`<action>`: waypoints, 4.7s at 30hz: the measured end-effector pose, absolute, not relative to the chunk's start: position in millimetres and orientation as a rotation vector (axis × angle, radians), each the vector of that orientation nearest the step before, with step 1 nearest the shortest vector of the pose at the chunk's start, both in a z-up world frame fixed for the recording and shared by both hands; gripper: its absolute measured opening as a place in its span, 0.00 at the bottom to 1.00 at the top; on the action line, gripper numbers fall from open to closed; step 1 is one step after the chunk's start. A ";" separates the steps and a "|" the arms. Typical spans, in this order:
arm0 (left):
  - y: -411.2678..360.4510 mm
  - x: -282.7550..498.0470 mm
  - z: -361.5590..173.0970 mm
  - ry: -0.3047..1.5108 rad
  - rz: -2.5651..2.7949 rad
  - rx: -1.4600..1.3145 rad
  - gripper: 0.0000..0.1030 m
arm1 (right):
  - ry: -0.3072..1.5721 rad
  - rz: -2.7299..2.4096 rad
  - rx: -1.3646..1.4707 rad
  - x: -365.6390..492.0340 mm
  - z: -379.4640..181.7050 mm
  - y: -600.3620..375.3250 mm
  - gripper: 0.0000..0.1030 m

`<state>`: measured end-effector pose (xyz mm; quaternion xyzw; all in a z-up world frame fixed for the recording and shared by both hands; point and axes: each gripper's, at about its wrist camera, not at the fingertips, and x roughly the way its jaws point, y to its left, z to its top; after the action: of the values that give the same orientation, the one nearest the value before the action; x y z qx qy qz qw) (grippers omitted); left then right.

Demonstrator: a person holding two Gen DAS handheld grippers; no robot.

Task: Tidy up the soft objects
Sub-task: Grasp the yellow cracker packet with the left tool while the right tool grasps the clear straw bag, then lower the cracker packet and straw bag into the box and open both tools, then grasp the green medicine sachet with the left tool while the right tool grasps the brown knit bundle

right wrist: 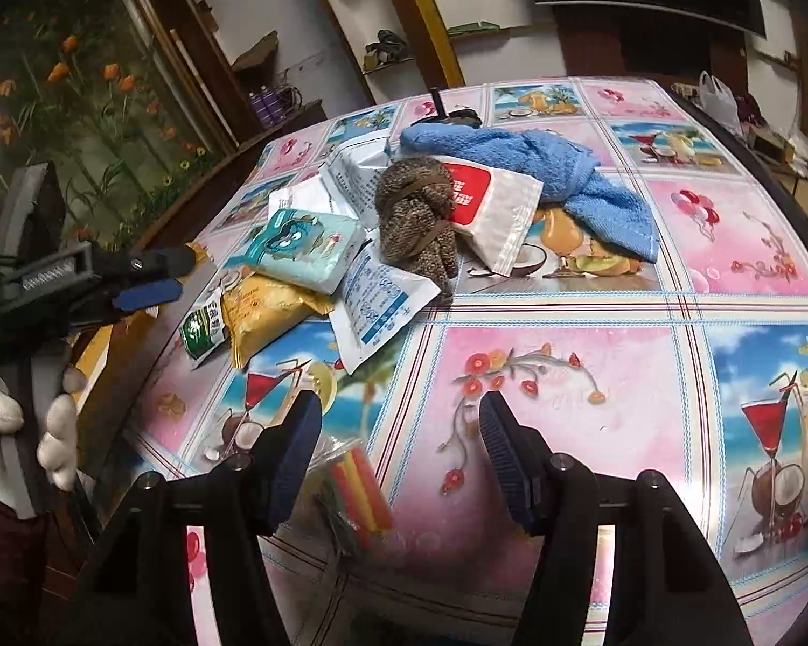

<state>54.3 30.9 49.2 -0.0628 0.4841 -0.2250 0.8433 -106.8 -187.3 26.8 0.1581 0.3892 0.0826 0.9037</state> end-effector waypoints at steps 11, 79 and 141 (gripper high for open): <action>21.3 -10.1 30.0 1.097 -0.664 -0.001 0.56 | 0.804 0.209 0.391 -109.8 24.2 -192.2 0.59; 285.7 -14.4 78.5 0.851 -0.236 -0.209 0.44 | 0.829 0.646 0.136 -61.5 117.8 38.9 0.14; 190.1 -108.7 85.1 0.803 -0.402 -0.262 0.58 | 1.094 0.476 0.036 -49.8 21.9 -1.8 0.36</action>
<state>-108.7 190.1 85.1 -0.1262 0.3868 -0.1939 0.8927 -49.8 -1.8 21.9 0.0168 0.5152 0.2242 0.8271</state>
